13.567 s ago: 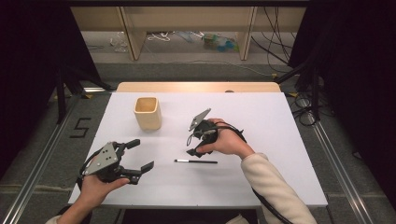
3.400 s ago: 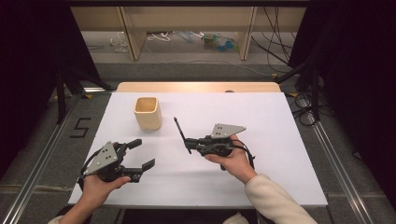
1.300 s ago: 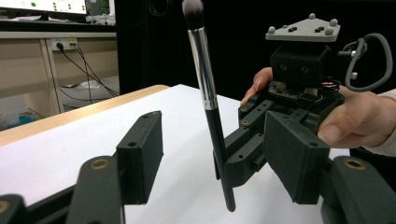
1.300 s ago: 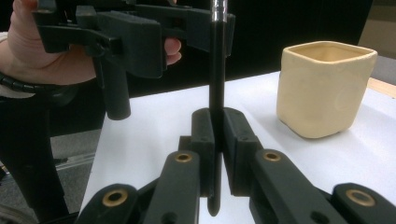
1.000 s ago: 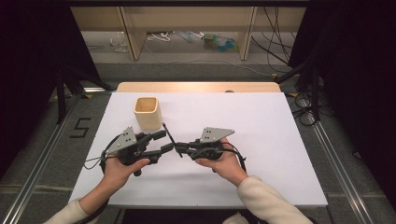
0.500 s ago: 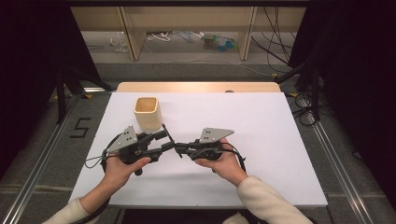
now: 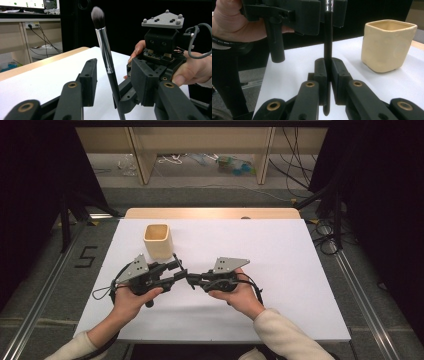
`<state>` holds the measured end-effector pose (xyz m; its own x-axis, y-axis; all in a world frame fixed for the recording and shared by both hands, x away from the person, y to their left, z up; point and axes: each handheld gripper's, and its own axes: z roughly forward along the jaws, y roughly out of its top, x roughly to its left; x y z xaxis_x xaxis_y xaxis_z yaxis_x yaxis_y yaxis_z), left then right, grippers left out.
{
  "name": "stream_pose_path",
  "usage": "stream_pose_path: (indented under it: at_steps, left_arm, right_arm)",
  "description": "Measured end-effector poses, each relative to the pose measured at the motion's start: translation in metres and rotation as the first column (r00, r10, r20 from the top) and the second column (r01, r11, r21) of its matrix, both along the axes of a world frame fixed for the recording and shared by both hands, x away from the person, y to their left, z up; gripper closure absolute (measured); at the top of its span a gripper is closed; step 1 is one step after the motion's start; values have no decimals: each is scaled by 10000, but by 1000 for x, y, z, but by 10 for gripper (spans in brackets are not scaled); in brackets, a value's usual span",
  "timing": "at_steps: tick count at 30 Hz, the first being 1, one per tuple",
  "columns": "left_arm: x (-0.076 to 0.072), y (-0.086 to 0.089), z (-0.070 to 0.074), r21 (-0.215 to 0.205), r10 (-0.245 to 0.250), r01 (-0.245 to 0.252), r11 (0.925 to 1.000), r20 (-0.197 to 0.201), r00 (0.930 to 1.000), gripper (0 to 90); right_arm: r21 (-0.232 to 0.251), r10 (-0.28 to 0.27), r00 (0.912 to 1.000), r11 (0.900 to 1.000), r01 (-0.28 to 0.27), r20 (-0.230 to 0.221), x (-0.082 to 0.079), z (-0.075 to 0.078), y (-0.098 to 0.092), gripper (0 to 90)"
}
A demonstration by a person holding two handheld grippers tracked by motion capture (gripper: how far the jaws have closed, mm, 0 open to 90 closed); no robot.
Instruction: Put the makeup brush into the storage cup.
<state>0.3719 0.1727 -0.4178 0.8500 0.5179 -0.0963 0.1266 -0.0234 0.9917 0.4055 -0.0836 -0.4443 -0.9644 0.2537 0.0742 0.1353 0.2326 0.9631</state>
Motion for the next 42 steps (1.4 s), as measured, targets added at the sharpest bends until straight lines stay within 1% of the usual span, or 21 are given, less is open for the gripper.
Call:
stream_pose_path:
  at_steps: [4, 6, 10, 12, 20, 21, 22, 23, 25, 26, 29, 31, 32, 33, 35, 36, 37, 38, 39, 40, 42]
  left_arm:
    - [0, 0, 0, -41, 9, -9, 10000, -2, 10000, 618]
    - [0, 0, -1, -92, 42, -43, 9999, -63, 10000, 622]
    - [0, 0, -1, -154, 84, -85, 9998, -50, 10000, 649]
    - [1, 0, -1, -174, 100, -99, 9998, 21, 9999, 673]
    - [2, 0, -1, -261, 79, -76, 9996, 95, 9999, 751]
    - [2, 0, -1, -260, 73, -69, 9996, 121, 9999, 759]
    - [2, 1, -1, -277, 77, -73, 9996, 147, 9999, 768]
    - [2, 1, -1, -282, 79, -74, 9996, 172, 9998, 783]
    - [2, 1, -1, -282, 46, -40, 9996, 198, 9998, 791]
    - [1, 0, -1, -318, 77, -73, 9995, 110, 9999, 795]
    - [0, 0, -1, -254, -33, 38, 9997, 196, 9998, 809]
    - [0, -1, -1, -282, -58, 61, 9996, 107, 9999, 818]
    - [-1, -1, -1, -303, -78, 80, 9995, 61, 10000, 820]
    - [0, -1, 0, -279, -127, 130, 9995, 98, 9999, 825]
    - [-1, -1, 0, -329, -120, 120, 9994, -7, 9999, 831]
    - [-1, -1, 1, -289, -173, 175, 9994, 67, 9998, 833]
    - [-1, -1, 1, -319, -139, 140, 9994, 18, 9999, 834]
    - [-1, -1, 2, -281, -165, 166, 9995, 69, 9998, 834]
    - [-1, -1, 2, -292, -158, 159, 9994, 36, 9999, 835]
    - [-1, -1, 3, -215, -152, 154, 9997, 111, 9998, 836]
    - [-2, -1, 4, -184, -137, 140, 9997, 153, 9998, 836]
  right_arm:
    - [-10, -12, 10000, 10000, 12, -6, 0, 0, 0, 843]
    - [-5, -9, 10000, 10000, 9, -5, 0, 0, 0, 843]
    - [-28, -13, 10000, 10000, 13, 17, 0, 0, 0, 843]
    - [-27, 1, 10000, 10000, -1, 15, 0, 0, 1, 843]
    - [-5, 31, 10000, 10000, -31, 26, 0, 0, 1, 843]
    - [-51, 40, 9999, 10000, -40, -117, -1, 0, 1, 843]
    - [-57, 34, 9999, 10000, -35, -135, -1, 0, 1, 843]
    - [0, 61, 10000, 10000, -61, -8, -1, 0, 2, 843]
    - [103, 98, 10000, 9999, -98, 15, -1, 0, 3, 844]
    - [84, 88, 10000, 9999, -88, 23, -1, 0, 3, 843]
    - [19, 86, 10000, 10000, -86, 43, -1, 0, 3, 842]
    - [-114, 70, 9999, 9999, -69, 103, -1, 0, 3, 840]
    - [-116, 74, 9999, 9999, -73, 107, -1, 0, 3, 839]
    - [-76, 90, 9999, 9999, -89, 124, -1, 0, 4, 837]
    - [-124, 88, 9998, 9999, -86, 165, -2, 0, 4, 836]
    - [-153, 0, 9998, 9999, 3, 207, -2, 1, 4, 834]
    - [-162, 33, 9998, 9999, -30, 186, -2, 1, 4, 832]
    - [-156, 7, 9998, 9999, -4, 194, -2, 1, 4, 830]
    - [-127, -9, 9998, 9999, 11, 188, -2, 2, 4, 826]
    - [-118, 9, 9999, 9999, -8, 127, -2, 2, 4, 822]
    - [-178, -86, 9999, 9998, 88, 117, -2, 2, 4, 770]
